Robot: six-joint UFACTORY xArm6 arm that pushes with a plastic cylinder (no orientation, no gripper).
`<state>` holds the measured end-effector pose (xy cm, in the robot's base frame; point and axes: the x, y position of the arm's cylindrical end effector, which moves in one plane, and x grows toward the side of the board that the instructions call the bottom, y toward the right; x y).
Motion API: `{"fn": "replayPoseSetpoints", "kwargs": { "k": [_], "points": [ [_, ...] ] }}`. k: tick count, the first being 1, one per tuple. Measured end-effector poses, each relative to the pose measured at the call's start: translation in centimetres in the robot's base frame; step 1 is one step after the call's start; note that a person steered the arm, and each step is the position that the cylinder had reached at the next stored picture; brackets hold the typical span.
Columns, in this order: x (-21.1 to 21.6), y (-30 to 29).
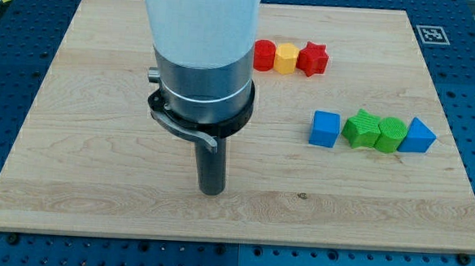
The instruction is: Push the yellow heart slightly towards the center
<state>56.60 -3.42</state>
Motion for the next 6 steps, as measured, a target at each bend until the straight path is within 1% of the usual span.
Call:
{"fn": "replayPoseSetpoints", "kwargs": {
  "k": [4,5,6],
  "points": [
    [-0.1,0.4],
    [-1.1,0.4],
    [-3.3,0.4]
  ]
}}
